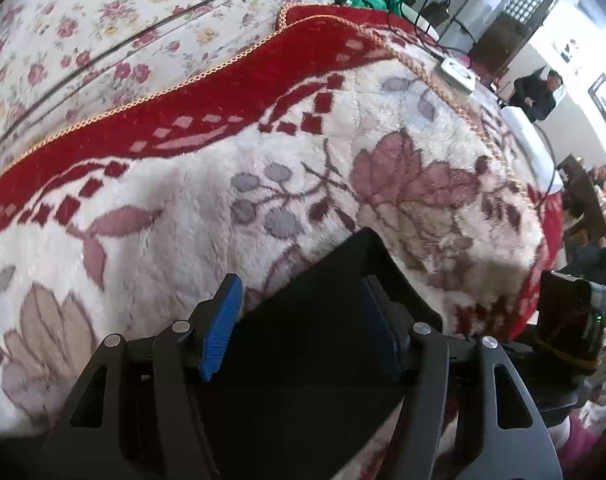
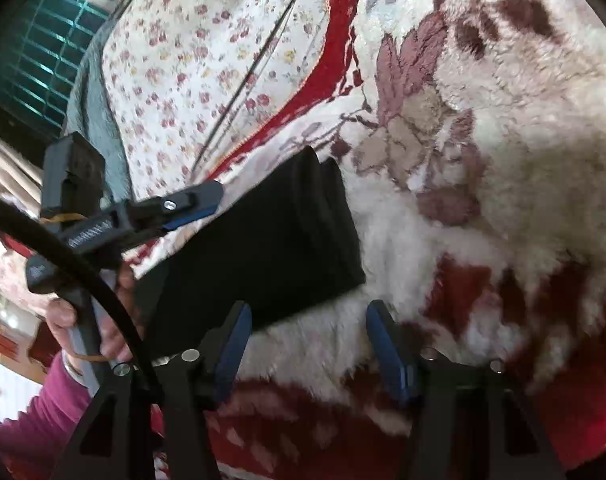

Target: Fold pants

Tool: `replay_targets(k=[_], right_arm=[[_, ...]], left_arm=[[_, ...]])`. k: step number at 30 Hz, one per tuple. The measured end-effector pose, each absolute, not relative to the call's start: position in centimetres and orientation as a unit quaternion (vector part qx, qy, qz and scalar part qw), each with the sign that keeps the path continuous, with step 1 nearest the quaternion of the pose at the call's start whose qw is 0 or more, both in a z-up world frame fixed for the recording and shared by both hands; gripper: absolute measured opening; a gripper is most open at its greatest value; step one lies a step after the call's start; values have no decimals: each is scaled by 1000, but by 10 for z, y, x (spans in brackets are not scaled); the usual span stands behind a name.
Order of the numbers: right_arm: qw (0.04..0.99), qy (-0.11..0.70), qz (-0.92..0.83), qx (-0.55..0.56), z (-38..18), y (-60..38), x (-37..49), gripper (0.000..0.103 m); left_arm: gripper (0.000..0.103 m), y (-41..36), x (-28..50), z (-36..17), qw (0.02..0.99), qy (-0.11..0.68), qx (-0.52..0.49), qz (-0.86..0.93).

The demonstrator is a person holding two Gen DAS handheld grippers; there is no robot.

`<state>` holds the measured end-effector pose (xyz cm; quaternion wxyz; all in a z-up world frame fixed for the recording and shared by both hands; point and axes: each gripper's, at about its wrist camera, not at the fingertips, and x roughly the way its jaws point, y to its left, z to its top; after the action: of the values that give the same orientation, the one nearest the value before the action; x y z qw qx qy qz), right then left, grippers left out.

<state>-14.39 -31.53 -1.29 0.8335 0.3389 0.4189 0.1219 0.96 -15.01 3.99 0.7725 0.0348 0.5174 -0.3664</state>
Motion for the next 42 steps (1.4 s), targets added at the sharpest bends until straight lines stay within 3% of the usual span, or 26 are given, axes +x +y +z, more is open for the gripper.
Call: replay_targets(k=[8,26,42], right_arm=[[841,390,128,352,-15,-314,-143,65],[850,384,131,337,-16,-310,-144,64],[861,364,130,331,-15,-306,-141,66]], left_arm=[[61,-161,21,32,766,525,36,-369],[61,-194,38,18,735,544,60,-400],[62,-241,20,14,678,522,167,-490]])
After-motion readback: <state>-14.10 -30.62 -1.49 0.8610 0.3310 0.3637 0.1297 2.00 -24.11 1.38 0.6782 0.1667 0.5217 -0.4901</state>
